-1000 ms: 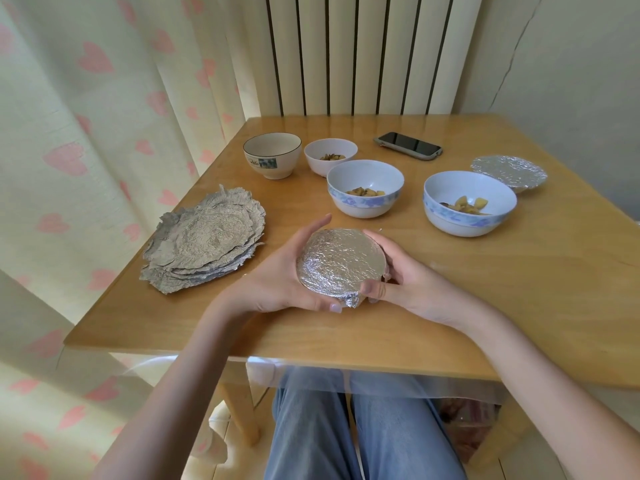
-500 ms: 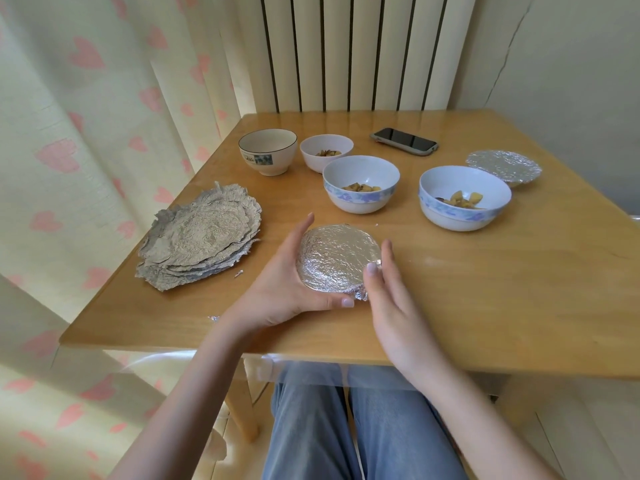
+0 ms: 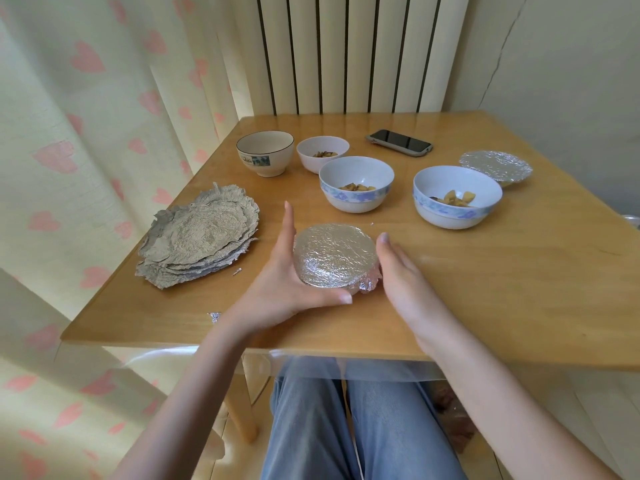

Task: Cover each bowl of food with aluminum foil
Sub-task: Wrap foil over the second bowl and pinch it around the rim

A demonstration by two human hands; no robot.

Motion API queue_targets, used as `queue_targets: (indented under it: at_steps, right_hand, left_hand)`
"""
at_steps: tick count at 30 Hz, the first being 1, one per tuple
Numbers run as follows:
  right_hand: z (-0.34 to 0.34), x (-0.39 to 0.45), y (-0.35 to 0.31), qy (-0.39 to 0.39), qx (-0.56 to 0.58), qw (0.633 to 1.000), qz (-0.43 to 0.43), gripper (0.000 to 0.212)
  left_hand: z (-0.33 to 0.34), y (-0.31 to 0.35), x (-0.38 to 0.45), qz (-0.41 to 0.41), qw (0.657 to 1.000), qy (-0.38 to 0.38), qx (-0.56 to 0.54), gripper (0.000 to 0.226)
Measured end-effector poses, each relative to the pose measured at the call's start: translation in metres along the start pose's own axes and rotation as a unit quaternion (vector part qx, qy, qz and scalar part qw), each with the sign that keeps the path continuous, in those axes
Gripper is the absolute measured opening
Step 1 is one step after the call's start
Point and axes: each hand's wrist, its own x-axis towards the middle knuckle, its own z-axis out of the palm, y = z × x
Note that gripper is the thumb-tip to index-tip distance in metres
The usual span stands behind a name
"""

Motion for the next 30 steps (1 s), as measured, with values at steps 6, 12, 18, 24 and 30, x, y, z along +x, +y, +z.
queue_targets:
  at_steps: [6,12,18,24,30]
  right_hand:
    - [0.007,0.051,-0.021,0.053,-0.132,0.986,-0.083,0.041]
    - [0.027,0.067,0.000,0.044,-0.163,0.981,-0.093,0.040]
    - [0.026,0.066,-0.002,0.034,-0.152,0.982,-0.103,0.047]
    - [0.008,0.068,-0.008,-0.042,-0.060,0.997,-0.003,0.047]
    - [0.023,0.061,0.001,0.031,-0.030,0.999,0.029,0.041]
  left_hand:
    - [-0.004,0.006,0.026,-0.013,0.986,0.139,-0.089,0.069]
    - [0.022,0.008,0.035,0.012,0.980,0.198,-0.016,0.049]
    - [0.026,0.007,0.034,0.015,0.971,0.237,-0.003,0.043]
    - [0.006,-0.003,0.038,-0.072,0.971,0.203,-0.102,0.058]
    - [0.019,0.000,0.040,-0.130,0.967,0.209,-0.073,0.054]
